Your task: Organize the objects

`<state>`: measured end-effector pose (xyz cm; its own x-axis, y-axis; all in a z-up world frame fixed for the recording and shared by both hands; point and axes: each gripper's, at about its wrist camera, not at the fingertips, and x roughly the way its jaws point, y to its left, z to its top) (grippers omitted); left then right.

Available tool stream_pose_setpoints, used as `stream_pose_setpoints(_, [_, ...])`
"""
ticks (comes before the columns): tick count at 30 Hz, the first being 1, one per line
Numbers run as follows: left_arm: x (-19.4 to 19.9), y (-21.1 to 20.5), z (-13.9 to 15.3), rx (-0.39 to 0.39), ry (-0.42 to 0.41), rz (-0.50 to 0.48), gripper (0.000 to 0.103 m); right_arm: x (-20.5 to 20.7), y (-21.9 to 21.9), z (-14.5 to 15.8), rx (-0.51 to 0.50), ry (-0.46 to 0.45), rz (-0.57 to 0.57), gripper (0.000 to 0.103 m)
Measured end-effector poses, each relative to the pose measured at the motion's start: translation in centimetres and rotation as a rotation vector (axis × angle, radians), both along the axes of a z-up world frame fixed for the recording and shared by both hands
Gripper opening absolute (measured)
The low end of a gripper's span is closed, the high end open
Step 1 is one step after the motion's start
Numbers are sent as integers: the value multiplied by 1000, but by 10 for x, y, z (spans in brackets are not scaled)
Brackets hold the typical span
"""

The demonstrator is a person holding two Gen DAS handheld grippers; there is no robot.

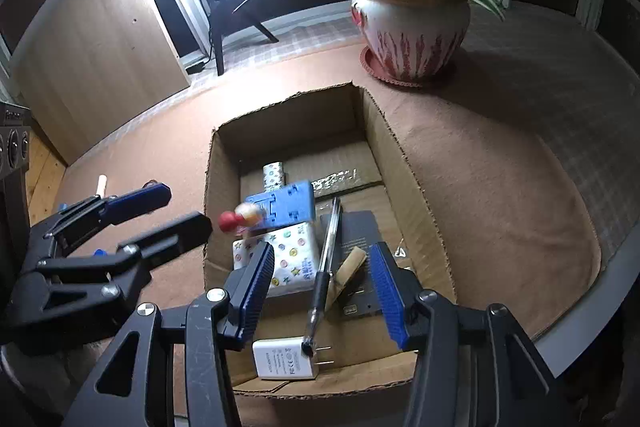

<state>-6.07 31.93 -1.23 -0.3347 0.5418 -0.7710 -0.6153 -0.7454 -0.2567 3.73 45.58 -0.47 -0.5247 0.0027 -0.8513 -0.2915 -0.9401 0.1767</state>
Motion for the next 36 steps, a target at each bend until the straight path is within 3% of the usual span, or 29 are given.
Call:
stream_pose_setpoints(12, [4, -58, -1, -14, -18, 107, 68, -9, -22, 3, -12, 41, 35, 49])
stream_pose_setpoints(25, [5, -185, -21, -71, -67, 334, 68, -35, -76, 21, -3, 164, 152, 48])
stream_pose_setpoints(30, [9, -226, -34, -103, -88, 394, 68, -64, -104, 25, -35, 146, 246, 48])
stream_pose_setpoints(36, [12, -262, -49, -131, -111, 459, 69, -106, -143, 13, -85, 60, 358, 48])
